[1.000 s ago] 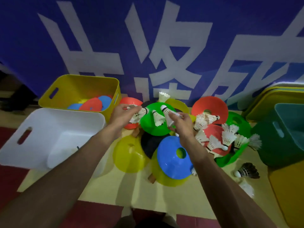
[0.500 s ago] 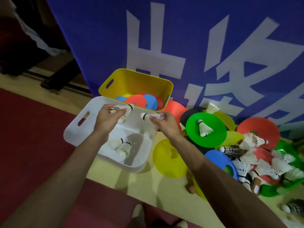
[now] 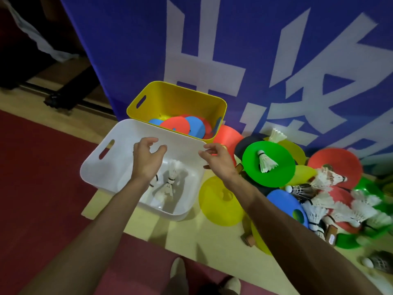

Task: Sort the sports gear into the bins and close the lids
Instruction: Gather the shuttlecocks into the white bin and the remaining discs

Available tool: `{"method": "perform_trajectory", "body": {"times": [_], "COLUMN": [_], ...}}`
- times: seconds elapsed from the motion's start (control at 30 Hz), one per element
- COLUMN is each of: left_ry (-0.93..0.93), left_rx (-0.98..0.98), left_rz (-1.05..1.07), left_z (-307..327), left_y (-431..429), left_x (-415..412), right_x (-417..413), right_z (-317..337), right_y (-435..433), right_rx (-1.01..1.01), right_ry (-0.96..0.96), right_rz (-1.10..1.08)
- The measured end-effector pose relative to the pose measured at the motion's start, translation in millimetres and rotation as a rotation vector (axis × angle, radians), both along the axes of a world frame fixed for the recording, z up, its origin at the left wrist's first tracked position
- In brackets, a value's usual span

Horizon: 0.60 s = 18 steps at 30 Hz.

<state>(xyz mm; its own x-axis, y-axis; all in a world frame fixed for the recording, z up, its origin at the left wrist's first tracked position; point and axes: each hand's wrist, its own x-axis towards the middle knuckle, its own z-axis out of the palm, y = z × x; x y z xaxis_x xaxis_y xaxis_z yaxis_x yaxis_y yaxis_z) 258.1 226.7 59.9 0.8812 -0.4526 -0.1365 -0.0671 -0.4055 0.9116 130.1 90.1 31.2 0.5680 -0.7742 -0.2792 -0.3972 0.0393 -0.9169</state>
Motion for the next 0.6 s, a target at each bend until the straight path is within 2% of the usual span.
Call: {"method": "perform_trajectory", "body": {"times": [0.17, 0.33, 0.5, 0.6], "left_ry": [-0.144, -0.312, -0.34, -0.291], "left_rx": [-0.02, -0.015, 0.028, 0.075], "left_rz": [-0.18, -0.413, -0.631, -0.741], "left_z": [11, 17, 3, -11], "left_y": [-45, -99, -146, -166], "left_x": [-51, -123, -202, -242], "right_x": [-70, -152, -244, -293], "right_z": [0, -4, -14, -21], "right_y": [-41, -78, -107, -121], "right_rx": [-0.077, -0.031, -0.02, -0.021], "right_ry": [-0.029, -0.024, 0.021, 0.062], "right_rz": [-0.203, -0.327, -0.434, -0.473]}}
